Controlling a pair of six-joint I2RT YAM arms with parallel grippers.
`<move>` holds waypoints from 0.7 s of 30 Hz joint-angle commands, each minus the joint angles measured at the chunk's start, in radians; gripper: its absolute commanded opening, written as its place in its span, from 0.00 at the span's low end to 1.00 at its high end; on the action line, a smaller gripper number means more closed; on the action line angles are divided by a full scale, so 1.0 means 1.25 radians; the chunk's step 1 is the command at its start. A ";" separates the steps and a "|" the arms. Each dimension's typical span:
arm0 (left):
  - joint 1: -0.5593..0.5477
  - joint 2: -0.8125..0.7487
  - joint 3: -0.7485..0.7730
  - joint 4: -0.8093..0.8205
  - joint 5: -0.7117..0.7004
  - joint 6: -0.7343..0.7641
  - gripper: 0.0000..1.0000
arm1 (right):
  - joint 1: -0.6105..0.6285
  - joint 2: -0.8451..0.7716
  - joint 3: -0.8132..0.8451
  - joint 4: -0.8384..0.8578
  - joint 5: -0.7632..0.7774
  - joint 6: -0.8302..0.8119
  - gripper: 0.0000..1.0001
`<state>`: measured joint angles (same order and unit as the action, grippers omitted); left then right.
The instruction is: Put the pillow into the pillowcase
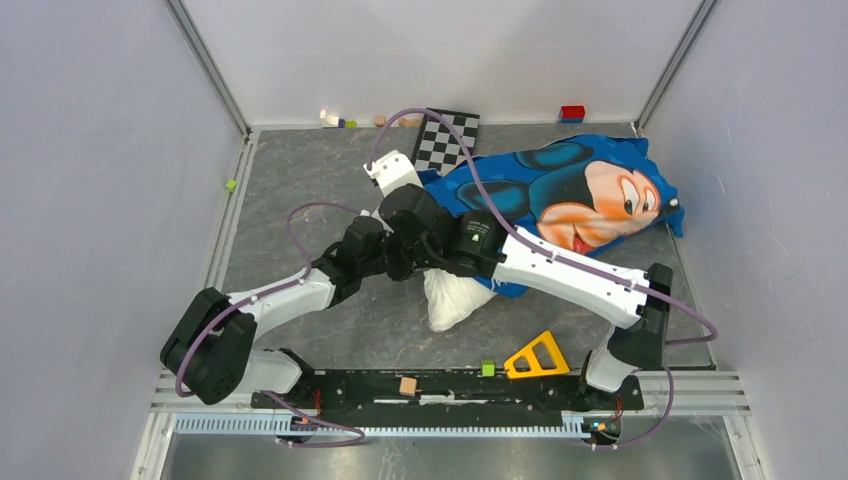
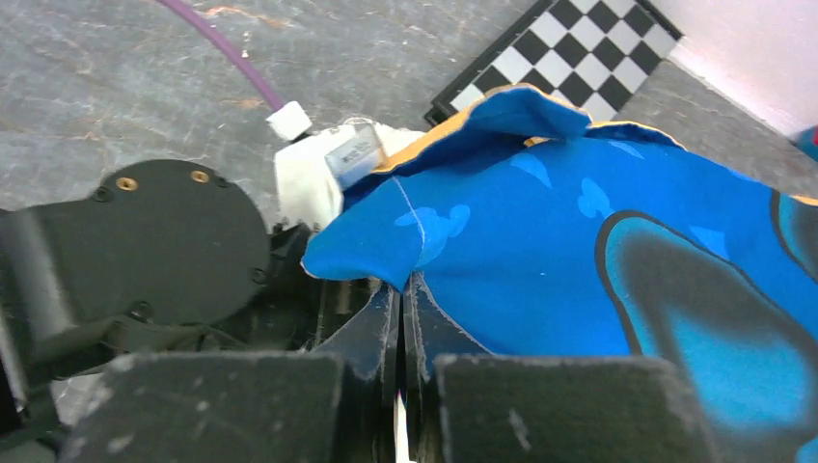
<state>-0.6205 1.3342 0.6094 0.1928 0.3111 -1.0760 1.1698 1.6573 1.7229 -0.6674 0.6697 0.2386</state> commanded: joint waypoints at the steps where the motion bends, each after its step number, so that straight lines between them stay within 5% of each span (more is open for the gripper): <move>1: -0.051 0.001 0.043 0.014 -0.012 0.000 0.02 | 0.019 0.010 0.043 0.141 -0.127 0.020 0.00; 11: -0.077 -0.041 0.021 -0.021 -0.246 -0.097 0.02 | -0.181 -0.162 -0.245 0.189 -0.292 0.015 0.08; 19: -0.086 -0.036 0.041 -0.113 -0.322 -0.128 0.02 | -0.181 -0.338 -0.363 0.110 -0.172 -0.055 0.91; 21: -0.087 -0.025 0.049 -0.126 -0.322 -0.127 0.02 | -0.182 -0.394 -0.401 0.088 -0.137 -0.063 0.93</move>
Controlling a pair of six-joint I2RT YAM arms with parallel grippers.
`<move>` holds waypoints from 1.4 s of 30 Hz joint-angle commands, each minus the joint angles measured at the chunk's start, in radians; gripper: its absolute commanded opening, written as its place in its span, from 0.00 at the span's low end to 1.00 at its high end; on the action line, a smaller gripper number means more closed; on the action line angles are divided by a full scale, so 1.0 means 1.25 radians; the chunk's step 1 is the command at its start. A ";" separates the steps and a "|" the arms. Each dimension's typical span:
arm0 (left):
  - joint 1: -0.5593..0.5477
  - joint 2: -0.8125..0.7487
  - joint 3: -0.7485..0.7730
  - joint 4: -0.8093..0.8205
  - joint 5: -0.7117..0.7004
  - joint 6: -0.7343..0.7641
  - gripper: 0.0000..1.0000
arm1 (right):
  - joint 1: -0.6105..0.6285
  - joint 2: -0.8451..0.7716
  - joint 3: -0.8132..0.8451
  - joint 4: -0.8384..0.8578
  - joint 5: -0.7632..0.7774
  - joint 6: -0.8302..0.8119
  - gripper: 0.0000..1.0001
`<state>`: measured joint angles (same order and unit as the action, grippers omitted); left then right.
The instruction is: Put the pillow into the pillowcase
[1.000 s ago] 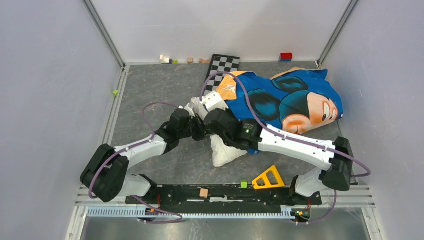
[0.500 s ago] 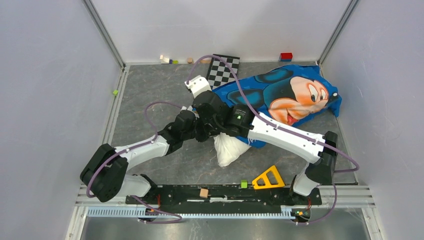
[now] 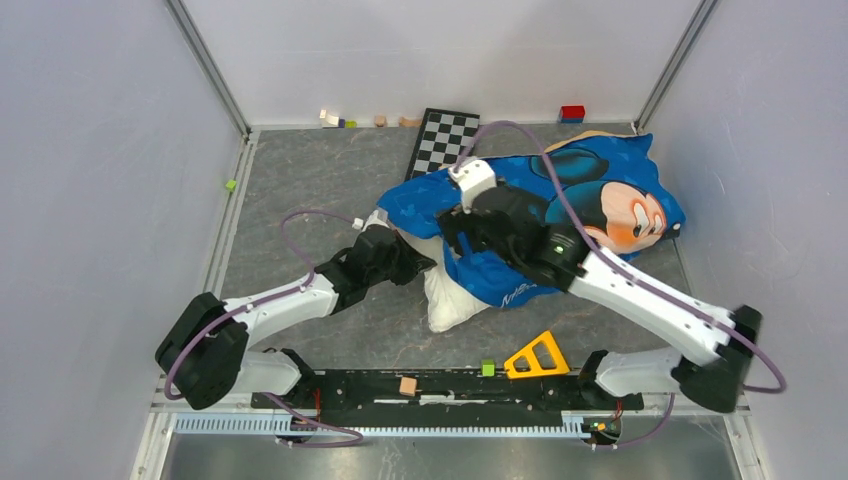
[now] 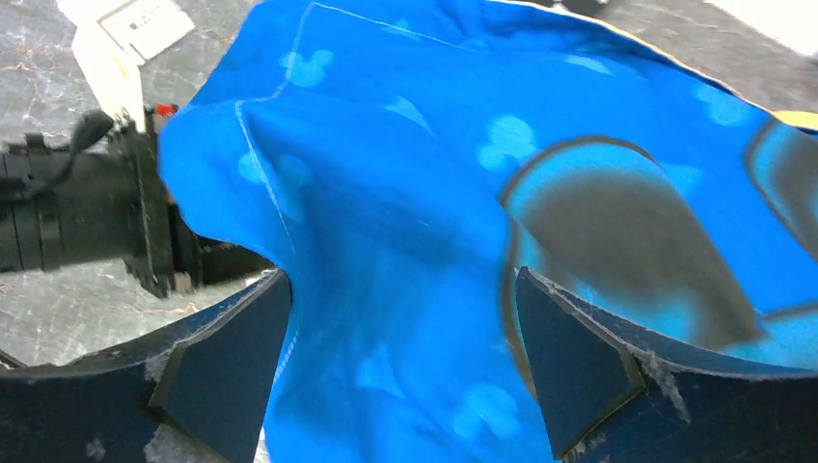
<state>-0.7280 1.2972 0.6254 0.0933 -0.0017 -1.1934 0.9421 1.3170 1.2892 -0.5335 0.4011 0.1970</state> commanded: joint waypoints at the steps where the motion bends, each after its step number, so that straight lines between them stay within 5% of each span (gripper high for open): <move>1: -0.001 0.008 0.040 -0.049 -0.070 -0.032 0.02 | 0.002 -0.148 -0.078 -0.031 0.081 -0.028 0.93; 12: -0.010 0.044 0.070 -0.068 -0.052 -0.014 0.02 | 0.137 -0.293 -0.354 0.002 0.170 0.086 0.97; 21: -0.012 0.072 0.090 -0.060 -0.003 0.021 0.02 | 0.137 -0.162 -0.344 0.076 0.255 0.055 0.97; 25: -0.012 0.060 0.090 -0.070 -0.002 0.039 0.02 | 0.137 -0.121 -0.240 0.017 0.297 0.059 0.64; 32: -0.012 0.069 0.088 -0.059 -0.002 0.048 0.02 | 0.165 -0.086 -0.068 -0.002 0.136 0.030 0.00; 39: -0.016 0.100 0.106 -0.030 0.018 0.036 0.02 | 0.186 -0.039 -0.004 0.010 0.025 0.032 0.00; 42: -0.016 0.099 0.102 -0.022 0.012 0.031 0.02 | 0.186 -0.059 -0.053 -0.008 0.093 0.060 0.25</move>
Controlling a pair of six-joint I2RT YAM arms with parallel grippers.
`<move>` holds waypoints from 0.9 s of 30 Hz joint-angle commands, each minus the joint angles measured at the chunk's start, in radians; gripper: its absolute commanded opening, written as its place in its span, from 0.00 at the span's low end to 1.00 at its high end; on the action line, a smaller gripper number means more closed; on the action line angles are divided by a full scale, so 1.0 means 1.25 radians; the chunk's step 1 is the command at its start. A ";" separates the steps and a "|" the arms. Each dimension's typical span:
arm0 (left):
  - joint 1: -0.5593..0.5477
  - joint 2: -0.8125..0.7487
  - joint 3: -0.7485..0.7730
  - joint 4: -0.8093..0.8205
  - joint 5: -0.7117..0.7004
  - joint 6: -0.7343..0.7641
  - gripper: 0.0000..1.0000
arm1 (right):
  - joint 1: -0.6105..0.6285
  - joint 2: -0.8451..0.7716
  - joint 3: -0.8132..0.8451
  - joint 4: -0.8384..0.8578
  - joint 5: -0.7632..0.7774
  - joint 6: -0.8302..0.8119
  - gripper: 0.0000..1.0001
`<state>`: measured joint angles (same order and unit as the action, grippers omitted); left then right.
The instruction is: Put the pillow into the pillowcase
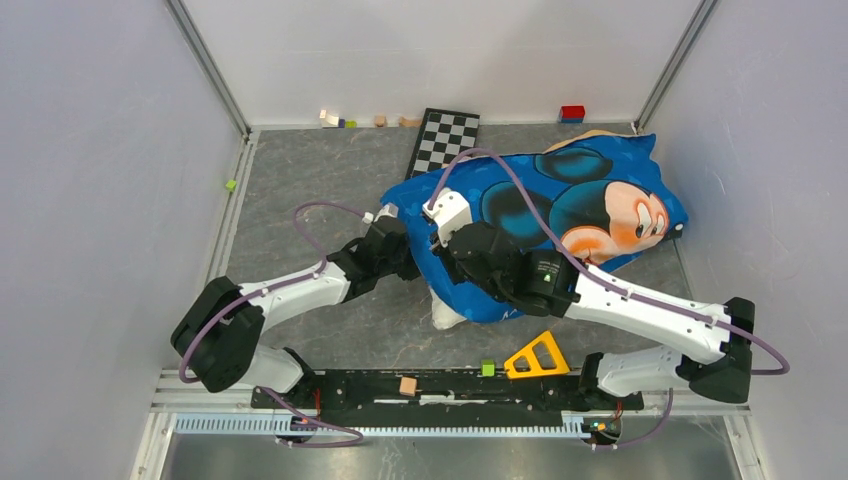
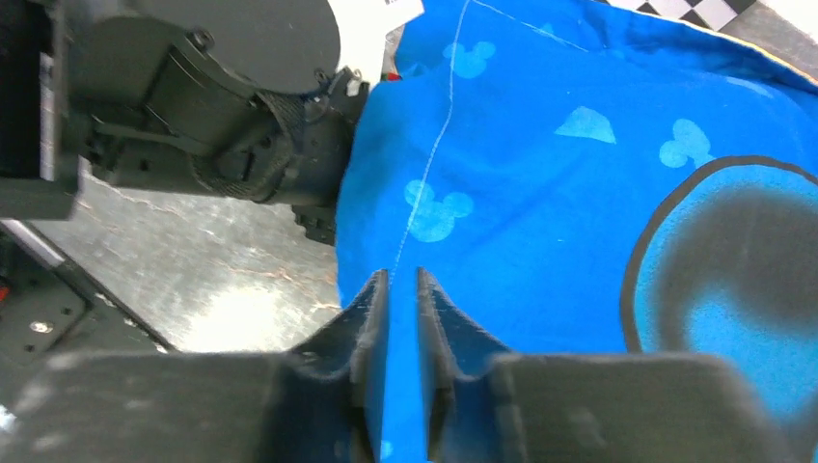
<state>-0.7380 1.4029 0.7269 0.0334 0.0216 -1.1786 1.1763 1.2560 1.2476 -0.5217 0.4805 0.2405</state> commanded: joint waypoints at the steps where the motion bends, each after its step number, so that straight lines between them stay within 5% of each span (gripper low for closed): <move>1: -0.008 0.013 0.018 0.026 -0.009 0.017 0.02 | -0.002 -0.028 -0.049 -0.011 0.035 0.029 0.33; 6: -0.008 0.018 0.015 0.024 -0.012 0.017 0.02 | 0.042 -0.086 -0.134 -0.033 0.091 0.042 0.62; 14: -0.007 0.022 0.015 0.019 -0.009 0.019 0.02 | 0.229 -0.083 -0.204 -0.134 0.309 0.160 0.88; 22: -0.003 0.018 0.019 0.003 -0.014 0.029 0.02 | 0.294 0.082 -0.202 -0.299 0.467 0.357 0.98; 27: 0.000 0.003 0.020 -0.017 -0.015 0.043 0.02 | 0.291 0.152 -0.185 -0.296 0.501 0.352 0.96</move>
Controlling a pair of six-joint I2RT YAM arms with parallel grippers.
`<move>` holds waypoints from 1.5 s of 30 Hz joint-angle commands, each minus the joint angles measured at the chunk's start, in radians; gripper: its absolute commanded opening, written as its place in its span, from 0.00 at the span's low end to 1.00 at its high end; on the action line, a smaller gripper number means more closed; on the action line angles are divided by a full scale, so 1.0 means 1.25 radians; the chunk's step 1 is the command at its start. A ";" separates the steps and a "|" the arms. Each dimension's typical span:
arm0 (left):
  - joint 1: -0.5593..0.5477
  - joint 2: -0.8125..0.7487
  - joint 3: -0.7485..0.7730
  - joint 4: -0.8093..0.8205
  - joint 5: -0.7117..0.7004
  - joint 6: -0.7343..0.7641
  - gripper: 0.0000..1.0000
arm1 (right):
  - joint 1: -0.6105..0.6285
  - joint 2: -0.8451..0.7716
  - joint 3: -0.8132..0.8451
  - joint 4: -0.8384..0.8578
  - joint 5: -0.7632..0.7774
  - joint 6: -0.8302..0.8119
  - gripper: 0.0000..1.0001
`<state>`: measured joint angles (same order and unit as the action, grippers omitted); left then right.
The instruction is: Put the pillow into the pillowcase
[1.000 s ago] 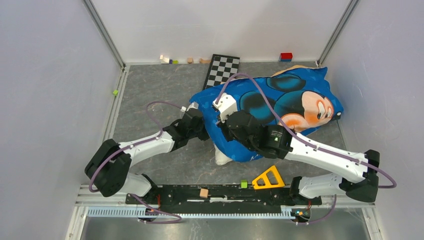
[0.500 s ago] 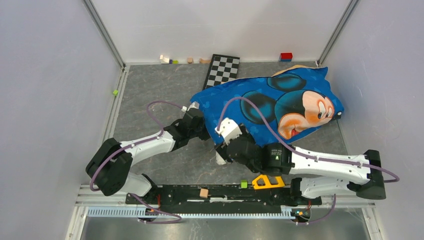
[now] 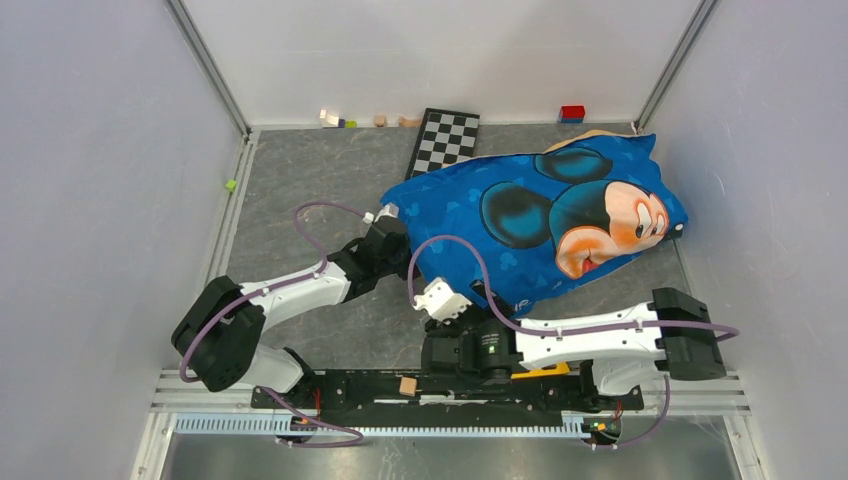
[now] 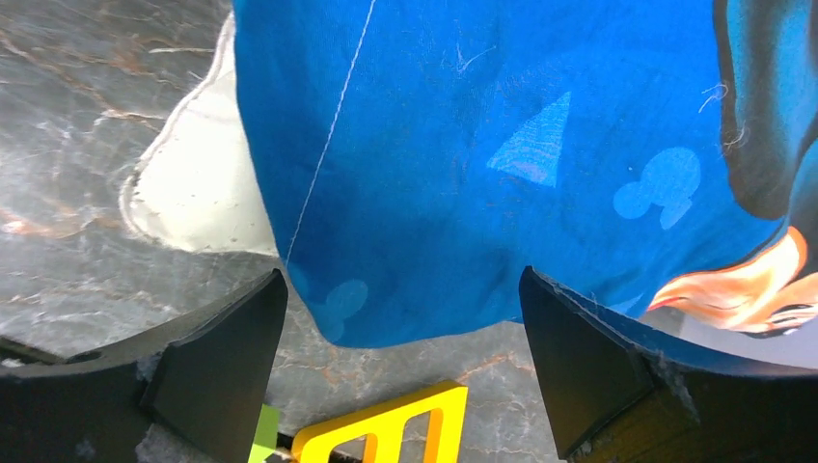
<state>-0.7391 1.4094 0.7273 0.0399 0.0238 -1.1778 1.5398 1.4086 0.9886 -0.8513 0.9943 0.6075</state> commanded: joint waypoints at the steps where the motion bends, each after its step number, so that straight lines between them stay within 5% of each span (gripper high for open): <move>1: 0.001 -0.004 0.020 -0.026 -0.017 0.047 0.02 | -0.004 0.040 0.026 -0.037 0.095 0.063 0.94; 3: 0.001 -0.008 0.023 -0.027 -0.016 0.055 0.02 | -0.021 0.057 0.055 -0.086 0.113 0.103 0.78; 7: 0.001 -0.009 0.028 -0.048 -0.030 0.069 0.02 | -0.028 0.048 0.150 -0.109 0.123 0.071 0.07; 8: 0.000 -0.009 0.028 -0.044 -0.030 0.067 0.02 | -0.027 0.037 0.171 -0.052 0.088 0.000 0.00; 14: -0.043 0.002 0.078 -0.027 -0.051 0.061 0.02 | -0.008 -0.068 0.181 0.385 -0.314 -0.301 0.00; 22: -0.107 -0.054 0.053 -0.059 -0.110 0.057 0.02 | -0.240 -0.091 0.345 0.387 -0.460 -0.384 0.00; 28: -0.172 -0.150 0.054 -0.139 -0.117 0.074 0.05 | -0.486 0.081 0.577 0.338 -0.649 -0.423 0.00; 32: -0.191 -0.223 0.099 -0.233 -0.113 0.119 0.23 | -0.605 0.214 0.678 0.325 -0.768 -0.400 0.00; 36: -0.194 -0.277 0.175 -0.339 -0.109 0.190 0.62 | -0.679 0.321 0.705 0.344 -0.865 -0.362 0.00; 41: -0.194 -0.337 0.245 -0.448 -0.170 0.258 0.98 | -0.698 0.389 0.692 0.357 -0.882 -0.338 0.00; 45: -0.193 -0.347 0.258 -0.458 -0.204 0.298 1.00 | -0.697 0.390 0.665 0.385 -0.902 -0.311 0.00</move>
<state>-0.9722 0.9916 1.0031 -0.4835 -0.2024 -0.9154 0.6556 1.9259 1.8179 -0.4854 -0.0677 0.1772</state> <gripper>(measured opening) 0.994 0.010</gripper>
